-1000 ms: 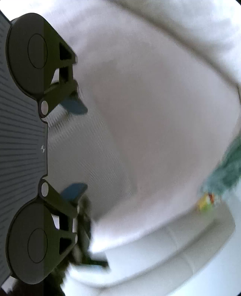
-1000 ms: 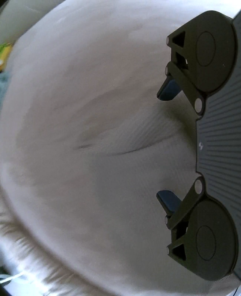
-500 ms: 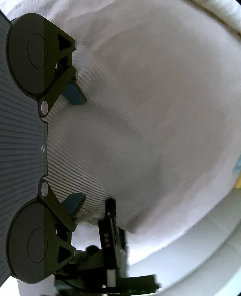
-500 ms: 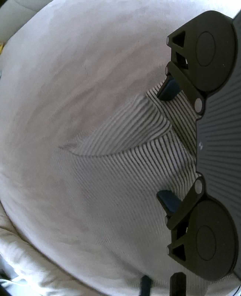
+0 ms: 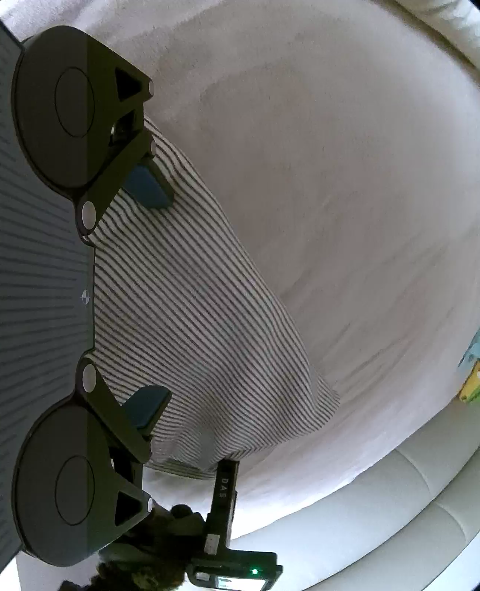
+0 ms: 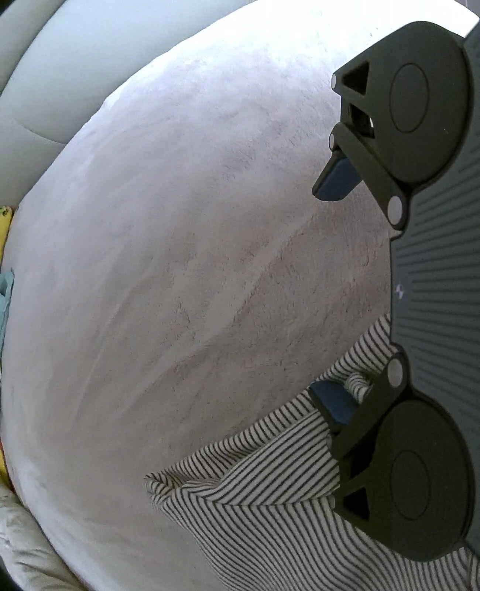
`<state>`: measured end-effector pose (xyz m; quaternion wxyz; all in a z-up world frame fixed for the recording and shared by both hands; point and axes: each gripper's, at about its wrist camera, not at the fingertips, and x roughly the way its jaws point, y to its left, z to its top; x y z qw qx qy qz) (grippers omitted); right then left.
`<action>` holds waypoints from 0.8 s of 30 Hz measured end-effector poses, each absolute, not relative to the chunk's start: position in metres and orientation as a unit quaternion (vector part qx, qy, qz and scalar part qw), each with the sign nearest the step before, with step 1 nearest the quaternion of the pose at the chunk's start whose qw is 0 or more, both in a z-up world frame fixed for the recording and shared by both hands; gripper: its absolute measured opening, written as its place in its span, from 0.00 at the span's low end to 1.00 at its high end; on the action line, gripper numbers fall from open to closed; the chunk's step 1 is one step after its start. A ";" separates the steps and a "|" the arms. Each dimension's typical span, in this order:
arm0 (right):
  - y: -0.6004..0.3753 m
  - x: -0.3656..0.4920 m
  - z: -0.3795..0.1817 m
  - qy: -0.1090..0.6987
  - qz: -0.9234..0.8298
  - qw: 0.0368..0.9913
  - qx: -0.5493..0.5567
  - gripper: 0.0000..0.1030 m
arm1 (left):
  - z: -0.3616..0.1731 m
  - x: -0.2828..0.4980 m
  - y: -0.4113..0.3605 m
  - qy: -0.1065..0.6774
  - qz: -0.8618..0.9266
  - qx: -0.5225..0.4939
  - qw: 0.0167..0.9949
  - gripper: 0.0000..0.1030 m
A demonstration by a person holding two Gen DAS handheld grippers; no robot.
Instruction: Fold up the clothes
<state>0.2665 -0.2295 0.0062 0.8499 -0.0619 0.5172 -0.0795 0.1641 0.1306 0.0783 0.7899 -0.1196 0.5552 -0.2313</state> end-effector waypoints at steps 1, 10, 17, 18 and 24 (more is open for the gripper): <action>-0.227 0.267 0.006 0.517 -0.079 0.849 -0.069 1.00 | 0.078 0.163 0.133 0.554 -0.232 -0.122 0.790 1.00; -0.208 0.249 0.075 0.416 -0.078 0.903 -0.081 1.00 | 0.121 0.139 0.126 0.519 -0.263 -0.189 0.791 1.00; -0.215 0.263 0.038 0.463 -0.027 0.879 -0.111 1.00 | 0.095 0.098 0.113 0.558 -0.208 -0.166 0.786 1.00; -0.221 0.260 0.035 0.458 -0.018 0.881 -0.116 1.00 | 0.095 0.093 0.113 0.554 -0.198 -0.167 0.791 1.00; -0.239 0.258 0.042 0.457 0.021 0.879 -0.137 1.00 | 0.103 0.073 0.118 0.548 -0.124 -0.181 0.807 1.00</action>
